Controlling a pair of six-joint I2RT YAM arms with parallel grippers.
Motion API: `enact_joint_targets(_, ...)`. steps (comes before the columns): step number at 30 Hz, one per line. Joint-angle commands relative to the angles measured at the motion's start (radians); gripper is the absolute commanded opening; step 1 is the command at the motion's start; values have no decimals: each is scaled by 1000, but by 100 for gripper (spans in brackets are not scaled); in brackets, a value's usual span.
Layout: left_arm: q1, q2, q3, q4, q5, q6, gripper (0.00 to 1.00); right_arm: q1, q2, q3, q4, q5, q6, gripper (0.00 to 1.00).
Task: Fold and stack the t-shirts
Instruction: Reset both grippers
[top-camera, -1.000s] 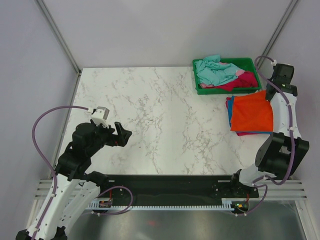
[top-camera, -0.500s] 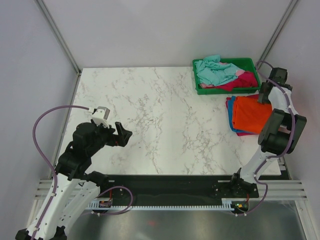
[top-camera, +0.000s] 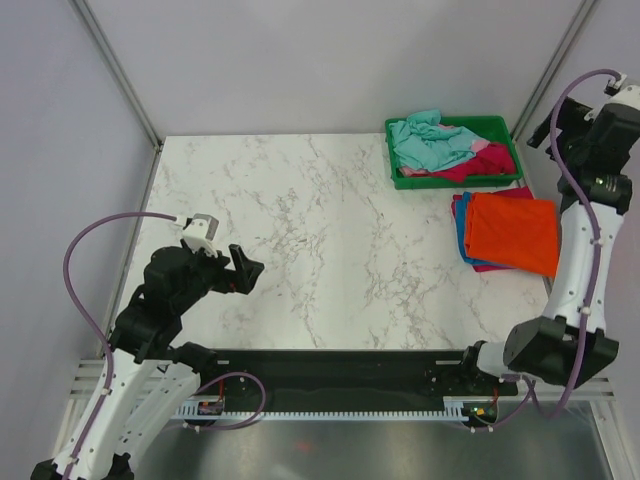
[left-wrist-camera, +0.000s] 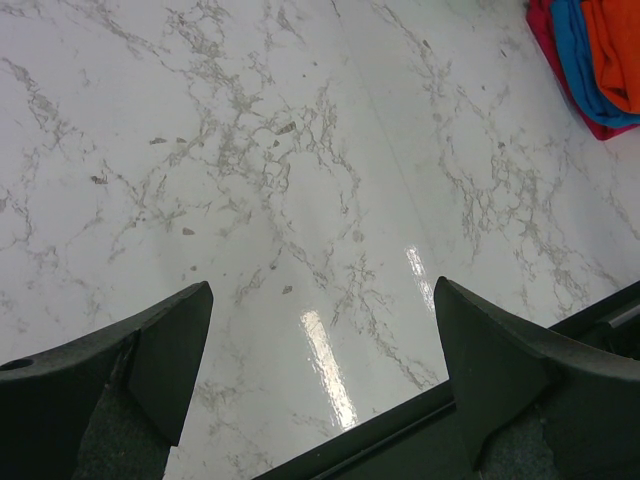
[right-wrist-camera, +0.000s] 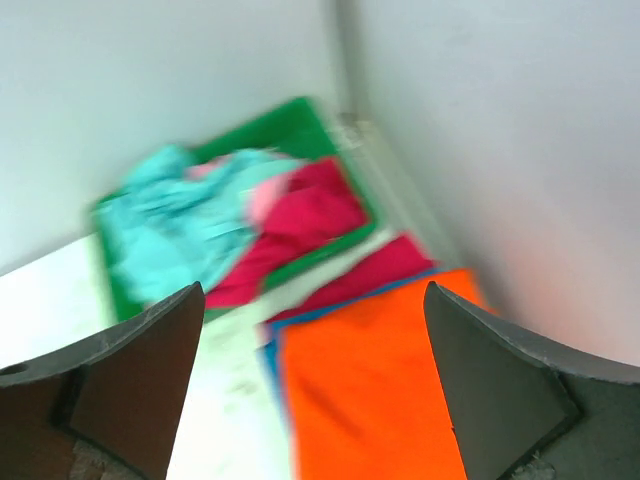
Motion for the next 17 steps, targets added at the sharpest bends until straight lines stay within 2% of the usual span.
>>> enact_joint_targets(1,-3,-6,11,39,8,8,100,38,-106,-144,74,-353,207,98)
enact_joint_targets(2,-1,-5,13,39,1,7,99,59,-183,-259,119,-362,237,98)
enact_joint_targets(4,-3,-14,20,33,1,5,100,147,-267,-356,223,-393,304,98)
enact_joint_targets(8,-3,-37,26,33,-16,-1,100,291,-322,-493,223,-370,323,98)
enact_joint_targets(10,-3,-40,28,34,-16,-4,100,352,-333,-530,214,-361,318,98)
enact_joint_targets(14,-3,-42,33,31,28,22,100,383,-350,-571,170,-355,295,98)
enact_joint_targets(17,-3,-58,36,31,-17,19,100,412,-356,-570,150,-332,283,98)
